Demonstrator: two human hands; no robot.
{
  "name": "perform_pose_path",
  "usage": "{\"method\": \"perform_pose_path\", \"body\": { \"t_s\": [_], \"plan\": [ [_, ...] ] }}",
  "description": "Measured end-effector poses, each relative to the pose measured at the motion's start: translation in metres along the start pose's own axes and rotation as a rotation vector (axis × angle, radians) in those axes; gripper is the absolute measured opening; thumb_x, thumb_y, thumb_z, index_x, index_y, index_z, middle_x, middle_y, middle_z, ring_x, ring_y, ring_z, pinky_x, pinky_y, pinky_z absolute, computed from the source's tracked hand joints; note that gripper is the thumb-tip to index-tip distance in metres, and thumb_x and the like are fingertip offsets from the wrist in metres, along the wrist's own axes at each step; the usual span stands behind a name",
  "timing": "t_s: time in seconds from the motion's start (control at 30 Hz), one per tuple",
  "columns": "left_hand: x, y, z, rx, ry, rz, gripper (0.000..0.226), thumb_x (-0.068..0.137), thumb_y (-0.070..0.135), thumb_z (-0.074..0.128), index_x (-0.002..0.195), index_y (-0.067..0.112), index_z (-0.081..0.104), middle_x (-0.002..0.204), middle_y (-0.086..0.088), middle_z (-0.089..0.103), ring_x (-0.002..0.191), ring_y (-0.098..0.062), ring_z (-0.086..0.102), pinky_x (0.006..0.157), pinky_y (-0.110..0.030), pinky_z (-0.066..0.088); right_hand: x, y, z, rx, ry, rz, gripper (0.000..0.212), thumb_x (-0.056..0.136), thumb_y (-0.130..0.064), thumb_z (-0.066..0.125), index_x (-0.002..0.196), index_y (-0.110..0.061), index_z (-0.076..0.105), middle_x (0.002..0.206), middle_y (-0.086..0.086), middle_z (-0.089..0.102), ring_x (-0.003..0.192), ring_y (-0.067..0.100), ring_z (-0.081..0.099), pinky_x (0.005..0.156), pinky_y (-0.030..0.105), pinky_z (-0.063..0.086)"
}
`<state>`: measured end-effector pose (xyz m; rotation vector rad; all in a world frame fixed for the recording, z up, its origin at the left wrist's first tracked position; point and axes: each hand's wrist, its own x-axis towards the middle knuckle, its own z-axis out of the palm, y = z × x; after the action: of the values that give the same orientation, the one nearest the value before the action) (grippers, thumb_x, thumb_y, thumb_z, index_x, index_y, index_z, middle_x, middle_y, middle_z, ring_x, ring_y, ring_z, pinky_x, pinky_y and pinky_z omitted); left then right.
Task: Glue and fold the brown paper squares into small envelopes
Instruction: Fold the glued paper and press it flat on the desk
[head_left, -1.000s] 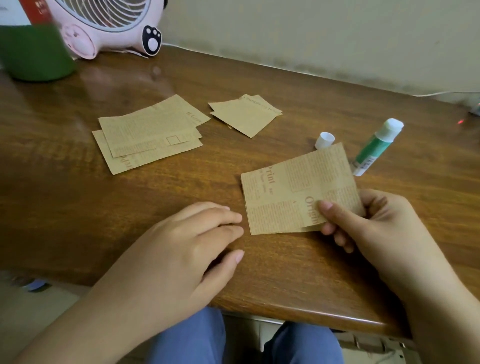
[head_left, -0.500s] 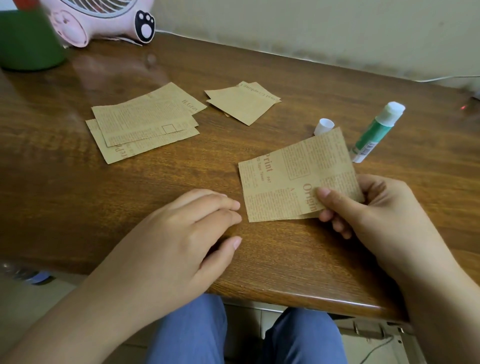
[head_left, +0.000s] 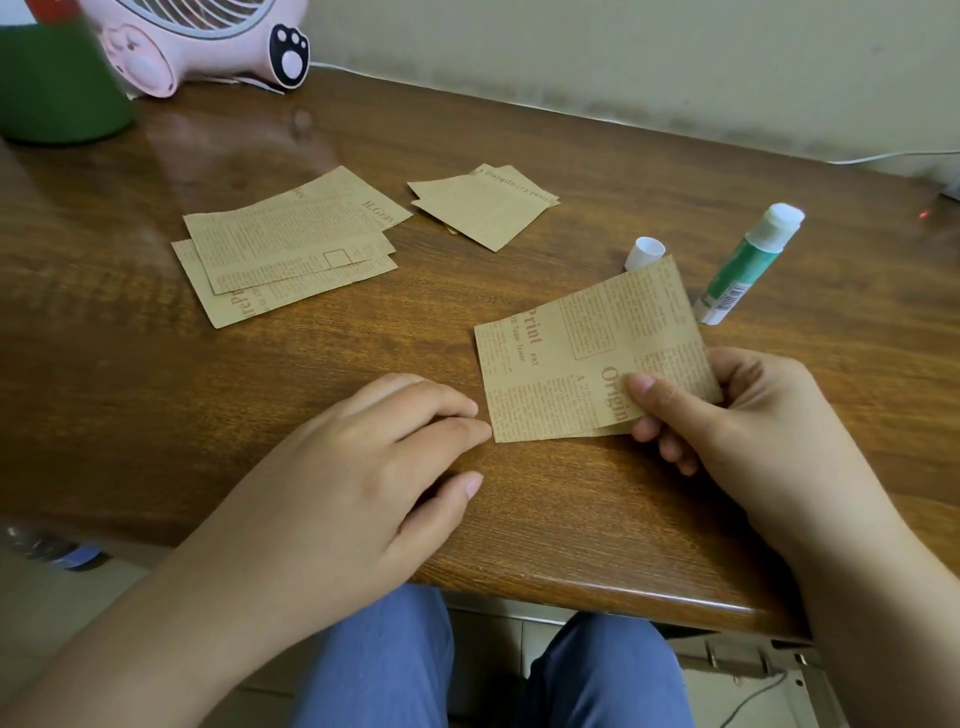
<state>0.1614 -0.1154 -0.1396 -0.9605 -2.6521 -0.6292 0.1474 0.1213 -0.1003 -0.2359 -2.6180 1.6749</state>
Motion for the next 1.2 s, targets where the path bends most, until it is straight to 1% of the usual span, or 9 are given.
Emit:
{"method": "perform_pose_path", "body": {
  "t_s": [0.2, 0.43, 0.57, 0.7, 0.77, 0.9, 1.0, 1.1, 1.2],
  "plan": [
    [0.001, 0.0, -0.001, 0.009, -0.025, 0.008, 0.036, 0.093, 0.033, 0.043, 0.117, 0.017, 0.067, 0.113, 0.003, 0.058, 0.11, -0.015, 0.054, 0.084, -0.037, 0.051, 0.0, 0.001, -0.001, -0.01, -0.006, -0.001, 0.017, 0.086, -0.021, 0.064, 0.075, -0.008, 0.067, 0.057, 0.002, 0.067, 0.042, 0.003, 0.05, 0.041, 0.014, 0.043],
    [0.0, 0.0, -0.001, 0.021, -0.036, 0.012, 0.039, 0.094, 0.034, 0.041, 0.119, 0.019, 0.066, 0.115, 0.003, 0.057, 0.111, -0.015, 0.052, 0.084, -0.035, 0.051, 0.0, 0.0, -0.001, -0.015, -0.012, 0.003, 0.017, 0.087, -0.02, 0.063, 0.076, -0.008, 0.067, 0.058, 0.002, 0.067, 0.042, 0.003, 0.05, 0.042, 0.014, 0.044],
    [0.001, 0.0, 0.0, 0.037, -0.03, 0.024, 0.038, 0.094, 0.033, 0.04, 0.118, 0.018, 0.067, 0.114, 0.002, 0.057, 0.11, -0.016, 0.053, 0.083, -0.035, 0.05, 0.0, 0.001, -0.001, -0.016, -0.009, 0.002, 0.017, 0.086, -0.021, 0.063, 0.076, -0.008, 0.067, 0.058, 0.002, 0.067, 0.043, 0.003, 0.051, 0.042, 0.014, 0.044],
    [0.003, 0.0, 0.001, 0.064, -0.014, 0.045, 0.038, 0.094, 0.031, 0.039, 0.114, 0.018, 0.069, 0.111, 0.001, 0.058, 0.106, -0.018, 0.055, 0.079, -0.037, 0.052, -0.001, 0.001, -0.003, -0.022, 0.004, 0.003, 0.017, 0.087, -0.02, 0.064, 0.076, -0.008, 0.067, 0.058, 0.002, 0.068, 0.042, 0.003, 0.051, 0.042, 0.014, 0.044],
    [0.004, -0.001, 0.001, 0.077, -0.003, 0.057, 0.039, 0.093, 0.031, 0.039, 0.113, 0.018, 0.07, 0.109, 0.002, 0.059, 0.104, -0.018, 0.055, 0.077, -0.037, 0.052, -0.002, 0.0, -0.009, -0.075, 0.016, 0.011, 0.018, 0.086, -0.023, 0.065, 0.076, -0.01, 0.067, 0.059, 0.002, 0.068, 0.043, 0.005, 0.051, 0.042, 0.015, 0.044],
    [0.004, -0.003, 0.002, 0.073, 0.023, 0.068, 0.039, 0.092, 0.031, 0.04, 0.112, 0.017, 0.071, 0.109, 0.002, 0.06, 0.104, -0.017, 0.055, 0.076, -0.038, 0.053, 0.007, 0.001, -0.028, -0.334, 0.062, 0.06, 0.018, 0.082, -0.034, 0.068, 0.073, -0.019, 0.068, 0.061, -0.002, 0.069, 0.05, 0.009, 0.059, 0.045, 0.015, 0.045],
    [0.005, -0.003, 0.003, 0.07, 0.042, 0.075, 0.04, 0.092, 0.031, 0.039, 0.111, 0.017, 0.071, 0.108, 0.002, 0.06, 0.104, -0.017, 0.054, 0.077, -0.038, 0.052, 0.016, 0.002, -0.033, -0.477, 0.033, 0.095, 0.015, 0.081, -0.033, 0.069, 0.07, -0.021, 0.069, 0.055, -0.012, 0.065, 0.052, 0.002, 0.058, 0.042, 0.01, 0.04],
    [0.005, -0.005, 0.005, 0.059, 0.05, 0.072, 0.04, 0.092, 0.032, 0.039, 0.111, 0.018, 0.071, 0.109, 0.002, 0.059, 0.104, -0.017, 0.053, 0.077, -0.039, 0.051, 0.021, 0.003, -0.035, -0.526, 0.004, 0.095, 0.014, 0.08, -0.032, 0.07, 0.07, -0.022, 0.069, 0.048, -0.019, 0.061, 0.049, -0.007, 0.054, 0.037, 0.007, 0.035],
    [0.004, -0.006, 0.006, 0.058, 0.053, 0.068, 0.041, 0.092, 0.033, 0.038, 0.111, 0.018, 0.071, 0.11, 0.003, 0.058, 0.106, -0.016, 0.052, 0.078, -0.039, 0.05, 0.022, 0.003, -0.037, -0.526, -0.021, 0.094, 0.015, 0.08, -0.031, 0.07, 0.068, -0.021, 0.067, 0.041, -0.018, 0.056, 0.041, -0.005, 0.048, 0.035, 0.007, 0.032]
  ]
}}
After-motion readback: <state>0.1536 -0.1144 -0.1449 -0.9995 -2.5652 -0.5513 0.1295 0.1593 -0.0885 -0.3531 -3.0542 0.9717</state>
